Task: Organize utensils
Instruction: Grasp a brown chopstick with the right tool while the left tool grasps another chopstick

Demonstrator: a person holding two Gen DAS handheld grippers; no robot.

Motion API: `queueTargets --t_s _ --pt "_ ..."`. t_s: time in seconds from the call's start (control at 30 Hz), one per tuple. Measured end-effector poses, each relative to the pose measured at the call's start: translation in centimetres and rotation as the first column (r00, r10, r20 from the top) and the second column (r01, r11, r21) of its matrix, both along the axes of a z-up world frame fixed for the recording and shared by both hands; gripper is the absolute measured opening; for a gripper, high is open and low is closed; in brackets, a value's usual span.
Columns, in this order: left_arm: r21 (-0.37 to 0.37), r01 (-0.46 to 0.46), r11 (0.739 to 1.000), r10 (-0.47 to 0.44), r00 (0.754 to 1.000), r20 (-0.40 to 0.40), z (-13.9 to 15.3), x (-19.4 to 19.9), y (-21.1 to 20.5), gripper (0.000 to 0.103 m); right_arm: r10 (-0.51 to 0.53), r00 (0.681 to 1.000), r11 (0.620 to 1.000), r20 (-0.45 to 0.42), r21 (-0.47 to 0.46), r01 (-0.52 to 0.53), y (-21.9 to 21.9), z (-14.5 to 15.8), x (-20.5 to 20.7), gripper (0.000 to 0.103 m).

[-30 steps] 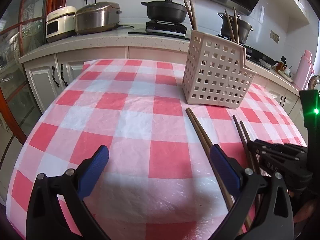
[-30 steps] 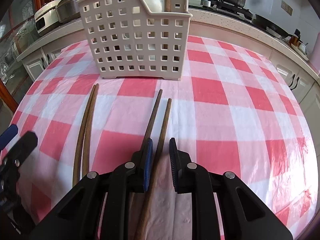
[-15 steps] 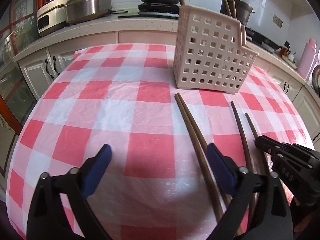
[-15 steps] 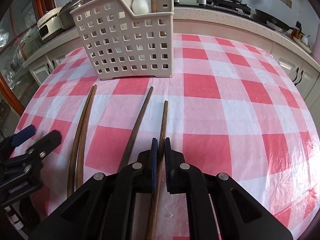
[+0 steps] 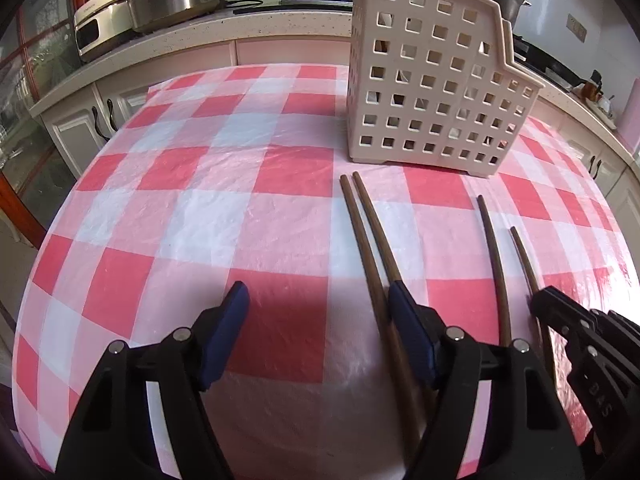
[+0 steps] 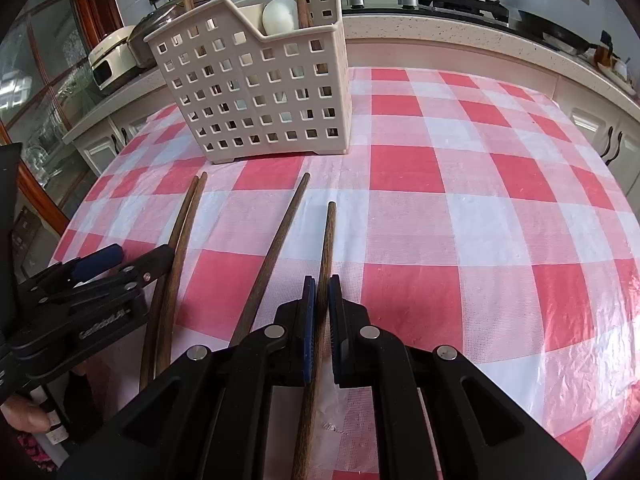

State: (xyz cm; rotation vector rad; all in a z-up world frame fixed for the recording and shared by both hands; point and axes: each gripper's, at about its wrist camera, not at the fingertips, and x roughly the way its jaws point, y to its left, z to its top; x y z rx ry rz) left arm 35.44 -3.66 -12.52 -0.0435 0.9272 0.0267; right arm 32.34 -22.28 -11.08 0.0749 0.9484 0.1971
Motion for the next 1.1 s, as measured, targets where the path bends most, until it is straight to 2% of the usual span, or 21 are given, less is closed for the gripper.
queueTargets --t_s 0.13,0.37,0.73,0.9,1.1 --pt "0.001 -0.014 1.000 0.014 1.000 -0.007 0.1 0.8 0.1 0.063 0.005 1.000 1.000 -0.009 0.027 -0.005 -0.3 0.0 0.2 0.007" --pt "0.023 0.025 0.999 -0.025 1.000 -0.019 0.3 1.5 -0.7 0.046 0.023 1.000 0.999 -0.015 0.022 -0.023 -0.3 0.0 0.5 0.007" --pt "0.028 0.073 0.997 -0.073 0.997 -0.022 0.3 1.8 -1.7 0.029 0.055 0.998 0.996 -0.023 -0.076 -0.056 0.9 0.2 1.4 0.007" --pt "0.032 0.088 0.996 -0.087 0.996 -0.013 0.4 1.6 -1.6 0.010 0.055 0.998 0.992 -0.007 -0.110 -0.055 1.3 0.1 1.2 0.007" --pt "0.009 0.102 0.995 -0.102 0.995 -0.006 0.3 1.2 -1.3 0.008 0.035 0.999 0.995 0.005 -0.098 -0.034 1.1 0.2 0.8 0.006"
